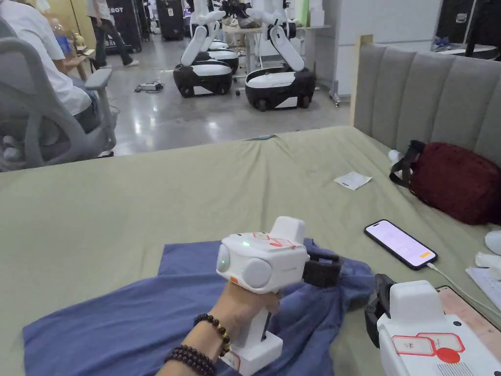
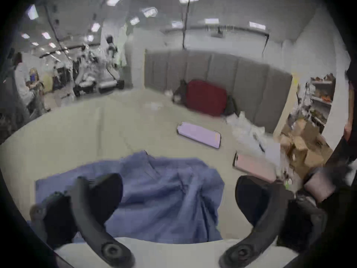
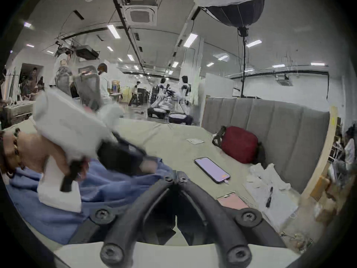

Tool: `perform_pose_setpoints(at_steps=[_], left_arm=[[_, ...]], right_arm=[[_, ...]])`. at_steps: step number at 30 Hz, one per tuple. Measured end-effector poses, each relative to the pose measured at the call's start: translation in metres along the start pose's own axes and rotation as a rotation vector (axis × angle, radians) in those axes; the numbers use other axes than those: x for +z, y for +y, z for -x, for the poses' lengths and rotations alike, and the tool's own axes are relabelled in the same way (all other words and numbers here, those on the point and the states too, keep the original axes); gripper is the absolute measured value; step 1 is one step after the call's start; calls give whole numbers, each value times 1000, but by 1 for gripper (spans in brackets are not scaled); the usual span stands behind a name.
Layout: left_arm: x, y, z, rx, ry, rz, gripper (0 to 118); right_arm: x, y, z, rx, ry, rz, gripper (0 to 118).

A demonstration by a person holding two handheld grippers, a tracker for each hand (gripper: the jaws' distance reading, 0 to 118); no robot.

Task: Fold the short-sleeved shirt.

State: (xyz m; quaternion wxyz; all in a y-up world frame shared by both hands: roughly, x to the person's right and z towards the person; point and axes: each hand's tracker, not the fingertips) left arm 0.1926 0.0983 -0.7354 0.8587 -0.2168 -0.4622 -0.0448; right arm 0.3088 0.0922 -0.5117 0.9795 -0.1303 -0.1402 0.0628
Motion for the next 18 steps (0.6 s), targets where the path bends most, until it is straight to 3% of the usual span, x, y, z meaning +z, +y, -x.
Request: perform_pose_setpoints(at_steps=[5, 6, 7, 8, 9, 10, 11, 17, 18], left_arm=[[138, 14, 49, 154, 151, -197, 117], [164, 9, 60, 169, 213, -220, 108], [188, 3, 78, 184, 272, -242, 92], [213, -5, 92, 185, 322, -258, 68], [232, -11, 105, 188, 374, -265, 28], [248, -19, 118, 190, 441, -256, 8], [262, -26, 132, 187, 504, -234, 1], [296, -63, 206, 263, 653, -57, 0], [294, -71, 217, 276, 677, -36, 15]], right_arm=[[1, 12, 33, -15, 113, -23, 0], [2, 14, 40, -7, 137, -29, 0], [3, 15, 47, -1, 159, -36, 0], [3, 16, 55, 0, 177, -40, 0], [3, 18, 62, 0, 187, -41, 0], [2, 20, 69, 5, 192, -41, 0], [2, 22, 77, 12, 204, -44, 0], [-6, 26, 102, 23, 264, -51, 0], [-7, 25, 104, 30, 268, -48, 0]])
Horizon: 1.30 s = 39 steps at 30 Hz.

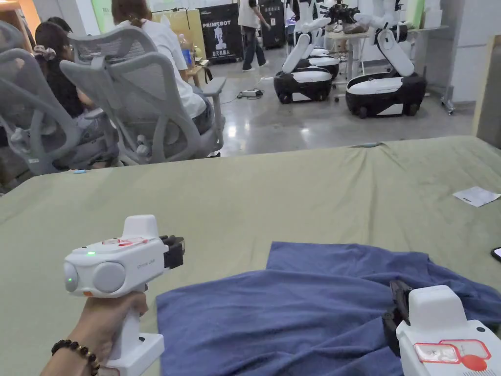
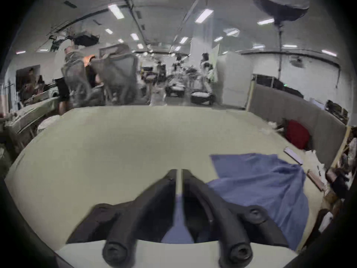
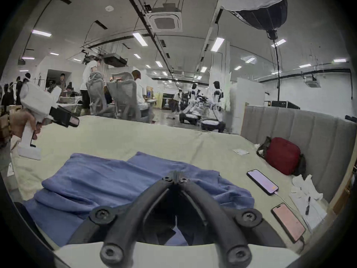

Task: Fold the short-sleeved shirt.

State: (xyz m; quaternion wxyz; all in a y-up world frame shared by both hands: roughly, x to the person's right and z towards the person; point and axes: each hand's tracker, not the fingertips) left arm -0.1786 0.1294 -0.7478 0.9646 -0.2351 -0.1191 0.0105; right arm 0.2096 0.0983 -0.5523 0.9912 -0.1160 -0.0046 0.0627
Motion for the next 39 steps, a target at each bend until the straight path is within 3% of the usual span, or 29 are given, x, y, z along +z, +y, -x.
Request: perform_pose_setpoints(at_steps=[1, 3, 4, 5, 7, 10, 11, 18, 22, 23, 24, 26, 27, 29, 33, 36, 37, 38, 39], left_arm=[[-9, -5, 5, 14, 10, 27, 41], [-30, -16, 16, 13, 61, 130, 109], [-41, -23, 20, -1, 80, 182, 118], [-53, -31, 28, -8, 101, 216, 115], [-68, -40, 32, -8, 115, 235, 97], [-92, -53, 33, -31, 109, 350, 95], [-99, -56, 30, -52, 124, 363, 89], [-89, -57, -1, -103, 108, 273, 0], [-76, -53, -14, -94, 73, 242, 0], [-73, -50, -16, -78, 69, 227, 0], [-68, -49, -18, -75, 70, 216, 0], [-61, -45, -20, -73, 57, 205, 0], [-58, -44, -21, -73, 53, 200, 0], [-53, -40, -23, -72, 44, 186, 0], [-48, -36, -25, -84, 38, 182, 0], [-45, -34, -26, -89, 37, 184, 0], [-45, -33, -26, -91, 40, 185, 0], [-44, -33, -26, -94, 46, 186, 0], [-42, -33, -25, -93, 47, 185, 0]], right_arm=[[-2, -1, 1, 9, 6, 3, 0], [-4, -4, 2, 15, 7, 9, 0], [-5, -5, 2, 18, 6, 15, 0], [-7, -7, 1, 20, 6, 21, 0], [-10, -10, -2, 22, 7, 34, 0], [-17, -12, -7, 22, -14, 64, 0], [-17, -14, -10, 20, -19, 67, 0], [-12, -11, -39, -2, -74, 90, 0], [-19, -11, -71, -60, -98, 152, 1], [-22, -11, -79, -84, -112, 198, 8], [-26, -13, -87, -117, -134, 251, 35], [-37, -22, -102, -151, -144, 338, 104], [-41, -27, -106, -159, -151, 390, 118], [-46, -41, -112, -165, -118, 397, 104], [-70, -64, -107, -178, -77, 550, 102], [-97, -75, -107, -198, -81, 559, 93], [-105, -74, -109, -217, -77, 594, 82], [-109, -70, -111, -249, -36, 579, 59], [-110, -66, -112, -271, 10, 548, 16]])
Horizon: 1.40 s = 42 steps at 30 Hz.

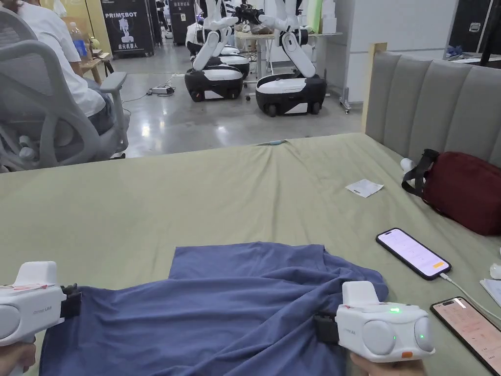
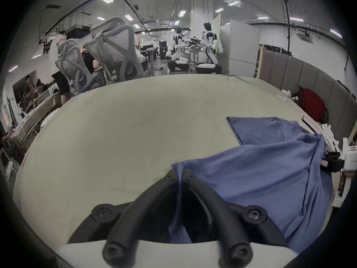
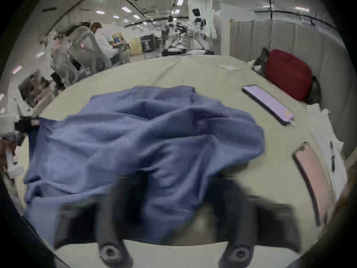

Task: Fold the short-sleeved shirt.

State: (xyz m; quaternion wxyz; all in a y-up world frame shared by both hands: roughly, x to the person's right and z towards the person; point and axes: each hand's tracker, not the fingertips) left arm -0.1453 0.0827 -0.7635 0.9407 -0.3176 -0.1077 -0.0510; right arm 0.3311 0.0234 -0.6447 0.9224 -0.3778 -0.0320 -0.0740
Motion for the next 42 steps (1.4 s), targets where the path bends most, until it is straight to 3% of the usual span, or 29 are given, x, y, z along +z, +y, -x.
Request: perform_pose_setpoints(at_steps=[2, 4, 7, 12, 16, 19, 21, 24, 25, 27, 30, 32, 35, 42], left_arm=[[2, 1, 0, 18, 5, -9, 0], [6, 4, 1, 46, 10, -24, 0], [13, 15, 5, 91, -15, -74, 0], [41, 66, 12, 172, -61, -209, 0], [71, 128, 23, 157, -24, -353, 0], [89, 175, 35, 162, 48, -418, 0], [99, 204, 46, 200, 75, -453, 0], [107, 241, 61, 269, 32, -488, 0], [109, 250, 64, 266, 25, -518, 0], [109, 269, 64, 243, 54, -520, 0], [105, 285, 57, 233, 89, -532, 0], [101, 287, 53, 230, 90, -535, 1], [88, 275, 44, 247, 58, -540, 1], [22, 211, 15, 218, 47, -454, 1]], right_arm=[[-4, 9, 3, 22, 74, 23, 11], [9, 14, 10, 56, 33, 8, 11], [26, 33, 10, 44, 87, -113, 12], [63, 104, 31, 133, 100, -354, 12], [93, 186, 41, 204, 122, -492, 12], [113, 252, 46, 244, 67, -569, 12], [121, 294, 44, 223, 49, -598, 12], [137, 344, 48, 233, 20, -649, 12], [141, 359, 51, 270, -6, -660, 12], [146, 381, 53, 273, -7, -657, 12], [149, 397, 50, 224, -38, -666, 12], [147, 397, 48, 241, -87, -676, 12], [140, 381, 42, 236, -80, -684, 12], [59, 322, 27, 229, -68, -508, 12]])
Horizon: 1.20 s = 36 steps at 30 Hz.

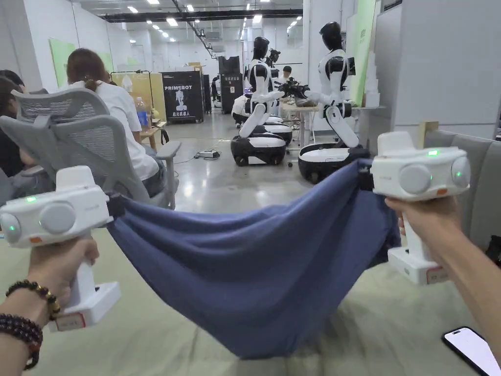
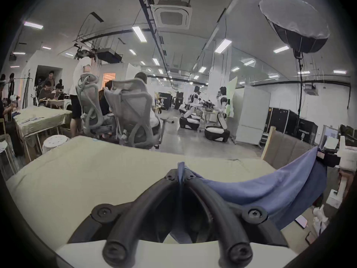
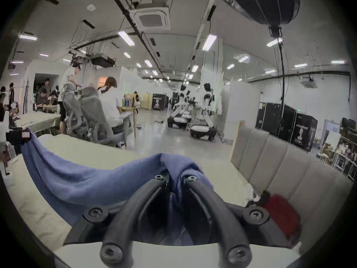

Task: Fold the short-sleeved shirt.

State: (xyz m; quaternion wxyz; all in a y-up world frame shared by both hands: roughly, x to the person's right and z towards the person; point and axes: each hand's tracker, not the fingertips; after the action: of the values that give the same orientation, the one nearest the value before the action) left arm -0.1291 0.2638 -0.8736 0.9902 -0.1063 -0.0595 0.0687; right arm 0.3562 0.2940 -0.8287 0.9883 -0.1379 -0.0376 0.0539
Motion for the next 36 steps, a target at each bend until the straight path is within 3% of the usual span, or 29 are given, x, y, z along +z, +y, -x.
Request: perform_pose_setpoints(at_steps=[6, 10, 16, 21, 26, 29, 31, 32, 33, 34, 35, 36], left_arm=[[-2, -48, 5, -1, 0, 96, 1], [47, -58, 6, -28, -34, 59, 1], [160, -117, 12, -97, -78, 72, 1], [239, -182, 18, -124, -42, 204, 1], [262, -247, 31, -125, -35, 404, 1], [253, -272, 33, -204, -33, 455, 1], [249, -279, 36, -191, -32, 460, 1], [249, -280, 36, -162, -19, 470, 3], [249, -280, 37, -138, -21, 471, 17], [250, -279, 38, -133, -19, 474, 39], [251, -277, 36, -138, -8, 477, 70], [252, -276, 37, -151, 16, 473, 111]], right_arm=[[-16, -60, -5, -5, 45, 72, 12], [35, -87, -8, -68, 79, 42, 12], [142, -168, -2, 18, 116, 172, 12], [214, -242, 8, 47, 102, 321, 12], [222, -302, 16, 120, 91, 528, 12], [212, -319, 17, 148, 71, 575, 12], [211, -320, 14, 136, 81, 559, 18], [211, -319, 13, 128, 80, 556, 30], [212, -318, 13, 131, 76, 555, 63], [218, -315, 10, 145, 63, 548, 88], [223, -312, 10, 152, 50, 520, 109], [228, -309, 10, 139, 45, 481, 118]])
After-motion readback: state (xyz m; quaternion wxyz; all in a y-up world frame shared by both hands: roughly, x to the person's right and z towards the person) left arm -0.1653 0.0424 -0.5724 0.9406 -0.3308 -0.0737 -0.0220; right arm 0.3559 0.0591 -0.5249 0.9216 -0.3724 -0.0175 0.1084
